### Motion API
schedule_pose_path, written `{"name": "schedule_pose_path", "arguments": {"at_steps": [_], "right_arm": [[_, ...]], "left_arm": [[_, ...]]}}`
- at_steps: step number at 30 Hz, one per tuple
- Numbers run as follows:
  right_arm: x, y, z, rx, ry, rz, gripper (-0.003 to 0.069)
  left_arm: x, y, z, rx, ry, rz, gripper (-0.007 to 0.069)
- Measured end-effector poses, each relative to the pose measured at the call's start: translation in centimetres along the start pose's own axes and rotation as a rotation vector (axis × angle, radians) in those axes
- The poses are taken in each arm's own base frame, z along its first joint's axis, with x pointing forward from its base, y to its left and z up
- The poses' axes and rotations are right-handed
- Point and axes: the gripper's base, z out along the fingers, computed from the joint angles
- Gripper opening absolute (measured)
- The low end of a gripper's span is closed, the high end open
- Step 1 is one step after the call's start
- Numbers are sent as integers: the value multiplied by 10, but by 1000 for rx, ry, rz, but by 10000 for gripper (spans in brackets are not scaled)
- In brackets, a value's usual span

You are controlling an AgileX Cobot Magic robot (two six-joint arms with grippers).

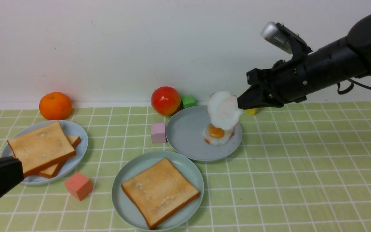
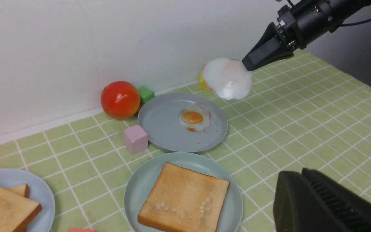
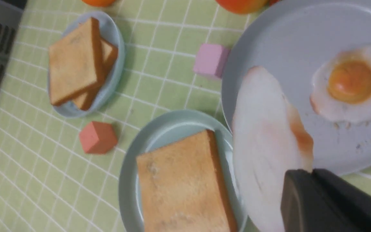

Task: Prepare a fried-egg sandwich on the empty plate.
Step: Use the right arm to place the fried egg on the slice of bread in the middle

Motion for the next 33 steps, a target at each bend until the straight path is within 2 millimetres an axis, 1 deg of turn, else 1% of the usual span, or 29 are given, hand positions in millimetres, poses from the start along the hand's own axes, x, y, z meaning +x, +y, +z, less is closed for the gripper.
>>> {"name": "schedule_pose_path", "arguments": {"at_steps": [2, 5, 9, 10, 12, 14, 16, 17, 18, 19, 20, 21, 22, 23, 24, 26, 29, 33], "right_arm": [[4, 4, 3, 26, 31, -22, 23], [11, 21, 5, 67, 74, -81, 23], [23, 59, 2, 131, 113, -196, 23], [29, 74, 2, 138, 129, -233, 23], [40, 94, 4, 163, 162, -290, 23], [54, 116, 12, 177, 202, -347, 23], [64, 129, 21, 197, 226, -384, 23], [66, 132, 23, 196, 230, -391, 23], [73, 139, 32, 211, 244, -410, 23], [77, 141, 39, 222, 248, -413, 23], [77, 142, 41, 223, 246, -419, 23], [80, 142, 49, 238, 248, -423, 24], [82, 141, 59, 250, 252, -424, 24], [83, 140, 60, 252, 255, -423, 24], [84, 136, 71, 264, 255, -413, 24], [84, 132, 81, 278, 255, -406, 24], [81, 130, 88, 291, 253, -402, 24], [71, 131, 97, 313, 226, -412, 24]], "left_arm": [[0, 0, 0, -3, -1, 3, 33], [1, 1, 0, -14, 10, 9, 35], [3, 4, 0, -45, 35, 7, 36], [3, 5, 0, -51, 35, 2, 36], [3, 6, 0, -61, 32, -8, 36], [3, 6, 0, -70, 29, -22, 38], [3, 7, 0, -73, 27, -37, 38], [3, 7, 0, -74, 27, -39, 38], [3, 7, 0, -75, 27, -43, 38], [3, 7, 0, -75, 27, -46, 38], [3, 7, 0, -75, 27, -46, 38], [3, 7, 0, -75, 27, -47, 38], [3, 7, 0, -75, 27, -49, 38], [3, 7, 0, -75, 27, -49, 38], [3, 7, 0, -76, 28, -48, 39], [3, 7, 0, -76, 29, -48, 39], [3, 7, 0, -77, 31, -48, 39], [3, 7, 0, -78, 33, -48, 39]]}}
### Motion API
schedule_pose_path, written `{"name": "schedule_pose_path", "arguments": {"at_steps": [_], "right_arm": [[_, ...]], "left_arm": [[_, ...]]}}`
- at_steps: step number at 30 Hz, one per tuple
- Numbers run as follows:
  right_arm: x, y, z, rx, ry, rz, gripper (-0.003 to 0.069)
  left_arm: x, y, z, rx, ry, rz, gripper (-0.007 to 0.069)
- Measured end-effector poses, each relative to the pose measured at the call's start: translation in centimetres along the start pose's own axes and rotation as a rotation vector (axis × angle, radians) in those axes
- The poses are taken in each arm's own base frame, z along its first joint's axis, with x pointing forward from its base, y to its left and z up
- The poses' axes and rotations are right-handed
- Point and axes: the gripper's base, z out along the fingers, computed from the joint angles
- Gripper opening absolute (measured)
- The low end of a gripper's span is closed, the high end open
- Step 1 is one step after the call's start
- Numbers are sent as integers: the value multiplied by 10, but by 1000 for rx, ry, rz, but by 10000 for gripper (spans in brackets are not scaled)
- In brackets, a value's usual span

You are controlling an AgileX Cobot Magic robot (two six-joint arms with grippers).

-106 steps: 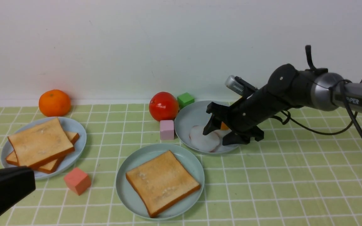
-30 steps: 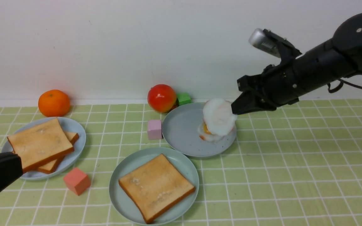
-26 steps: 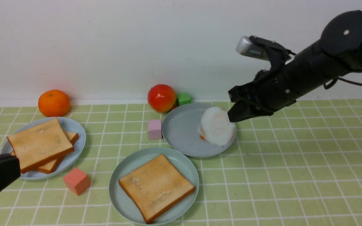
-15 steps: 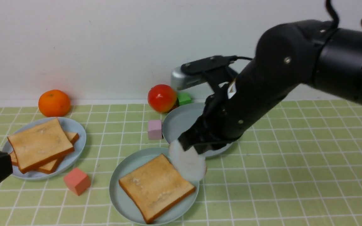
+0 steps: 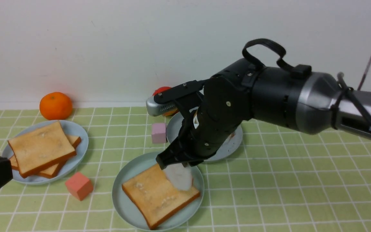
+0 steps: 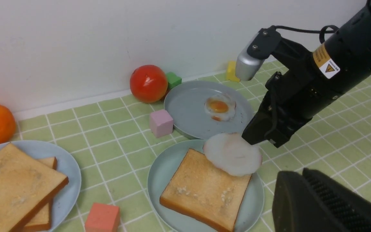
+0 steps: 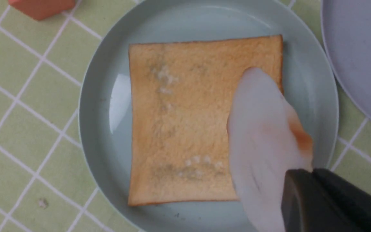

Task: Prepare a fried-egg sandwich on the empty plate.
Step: Use the right arm to place the fried egg on the slice of bread in the middle

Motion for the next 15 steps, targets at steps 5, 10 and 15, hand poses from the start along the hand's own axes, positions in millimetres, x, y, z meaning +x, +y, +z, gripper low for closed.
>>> {"name": "schedule_pose_path", "arguments": {"at_steps": [5, 10, 15], "right_arm": [[-6, -2, 9, 31, -3, -7, 24], [-4, -3, 23, 39, 23, -9, 24], [-3, -3, 26, 40, 30, -9, 24]], "left_arm": [[0, 0, 0, -1, 3, 0, 39], [0, 0, 0, -2, 4, 0, 39], [1, 1, 0, -6, 14, 0, 39]]}}
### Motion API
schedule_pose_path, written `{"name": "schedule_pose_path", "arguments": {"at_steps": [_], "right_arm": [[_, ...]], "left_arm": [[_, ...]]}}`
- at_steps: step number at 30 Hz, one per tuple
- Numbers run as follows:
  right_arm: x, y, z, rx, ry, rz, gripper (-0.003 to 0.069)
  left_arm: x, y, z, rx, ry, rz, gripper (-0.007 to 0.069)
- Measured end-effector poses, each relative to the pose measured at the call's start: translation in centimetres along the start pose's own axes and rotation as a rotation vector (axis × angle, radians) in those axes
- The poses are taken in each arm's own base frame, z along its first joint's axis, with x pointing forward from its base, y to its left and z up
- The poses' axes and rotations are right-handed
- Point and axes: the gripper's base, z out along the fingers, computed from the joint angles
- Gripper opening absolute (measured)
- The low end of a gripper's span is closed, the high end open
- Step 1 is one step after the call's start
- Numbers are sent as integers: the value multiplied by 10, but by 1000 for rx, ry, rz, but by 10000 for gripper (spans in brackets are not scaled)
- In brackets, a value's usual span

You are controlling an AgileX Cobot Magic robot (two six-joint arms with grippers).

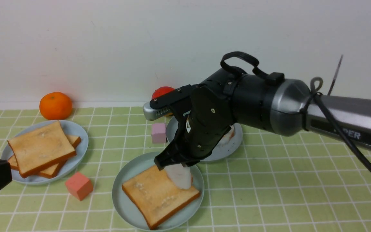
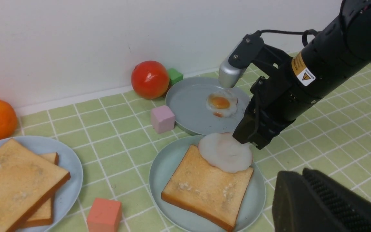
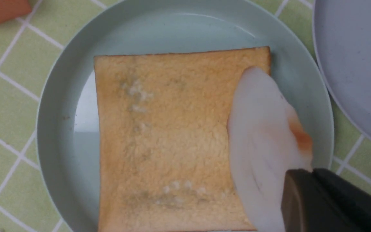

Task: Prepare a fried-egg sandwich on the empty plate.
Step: Use the right arm to place the fried egg on the slice of bread in the middle

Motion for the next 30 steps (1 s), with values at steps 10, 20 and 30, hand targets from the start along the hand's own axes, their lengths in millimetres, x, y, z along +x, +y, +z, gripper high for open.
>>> {"name": "schedule_pose_path", "arguments": {"at_steps": [10, 20, 30], "right_arm": [[0, 0, 3, -2, 6, 2, 24], [0, 2, 3, -22, 5, 21, 29], [0, 9, 2, -98, 12, 97, 41]], "left_arm": [[1, 0, 0, -3, 6, 0, 39], [1, 0, 0, -5, 13, 0, 39], [1, 1, 0, -7, 16, 0, 44]]}}
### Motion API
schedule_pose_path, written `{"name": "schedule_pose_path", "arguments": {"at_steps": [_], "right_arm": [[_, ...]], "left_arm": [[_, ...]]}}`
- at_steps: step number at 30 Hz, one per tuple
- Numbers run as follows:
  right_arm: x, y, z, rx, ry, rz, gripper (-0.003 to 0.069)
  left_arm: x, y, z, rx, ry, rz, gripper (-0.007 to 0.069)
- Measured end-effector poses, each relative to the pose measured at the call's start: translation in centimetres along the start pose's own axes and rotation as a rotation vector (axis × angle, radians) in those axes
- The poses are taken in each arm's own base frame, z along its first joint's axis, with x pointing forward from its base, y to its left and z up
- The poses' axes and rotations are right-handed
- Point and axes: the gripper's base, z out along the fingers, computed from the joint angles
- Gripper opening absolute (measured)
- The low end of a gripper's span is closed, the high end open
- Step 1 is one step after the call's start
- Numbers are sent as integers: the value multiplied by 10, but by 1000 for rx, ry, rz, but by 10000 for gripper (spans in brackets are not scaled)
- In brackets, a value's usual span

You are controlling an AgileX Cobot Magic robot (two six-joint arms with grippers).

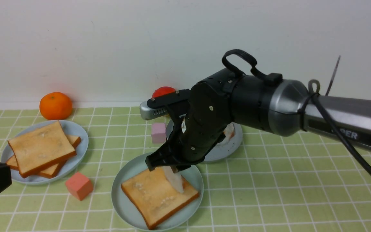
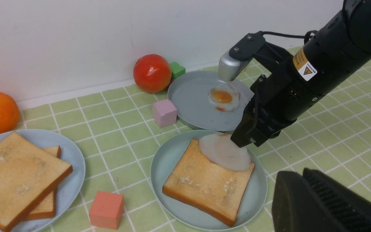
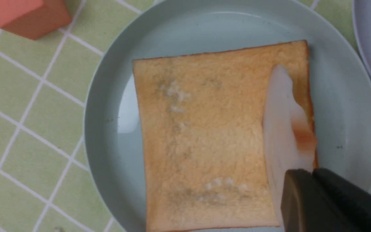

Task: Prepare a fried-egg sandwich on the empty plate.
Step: Use the right arm to place the fried egg on the slice of bread in the middle, then use the left arm to grab a slice of bread

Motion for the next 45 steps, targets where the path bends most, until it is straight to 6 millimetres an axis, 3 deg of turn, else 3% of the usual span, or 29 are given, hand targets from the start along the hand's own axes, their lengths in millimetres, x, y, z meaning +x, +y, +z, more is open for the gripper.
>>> {"name": "schedule_pose_path", "arguments": {"at_steps": [7, 13, 16, 20, 23, 25, 26, 27, 30, 31, 32, 36, 37, 38, 40, 42, 45], "right_arm": [[1, 9, 0, -100, 11, 98, 108], [1, 14, -1, -145, 17, 137, 252], [0, 15, -4, -151, 28, 108, 282], [-1, 17, -21, -153, 54, 62, 258], [3, 17, -57, -123, 86, -7, 167], [9, 15, -93, -88, 99, -51, 85], [9, 14, -93, -84, 98, -53, 78], [15, 13, -122, -59, 88, -79, 28], [26, 10, -157, -36, 53, -88, -10], [39, 7, -180, -33, 18, -83, -12], [40, 7, -185, -35, 7, -84, -12], [91, 0, -238, -54, -98, -66, -12], [94, -1, -240, -54, -101, -66, -12], [114, -5, -253, -62, -143, -62, -12], [129, -7, -261, -67, -169, -61, -11], [152, -12, -272, -72, -212, -62, -11], [171, -16, -281, -81, -256, -64, -11]], "left_arm": [[0, 0, 0, 0, 1, 0, 47], [0, 0, 0, -1, 3, 0, 50], [0, 0, 0, -1, 3, 0, 52], [0, 0, 0, -2, 4, 0, 57], [1, 0, 0, -2, 16, -11, 57], [4, -1, 5, -4, 61, -37, 57], [4, -1, 6, -5, 67, -40, 57], [8, -2, 14, -12, 137, -60, 45], [15, -6, 29, -20, 250, -85, 11], [19, -9, 42, -23, 327, -88, -13], [20, -9, 44, -25, 335, -87, -13], [29, -14, 85, -47, 496, -50, -13], [29, -14, 85, -47, 496, -50, -13], [27, -14, 100, -67, 537, -40, -13], [24, -11, 114, -91, 574, -25, -13], [16, -1, 133, -122, 619, -2, -13], [7, 20, 151, -157, 664, -5, -13]]}}
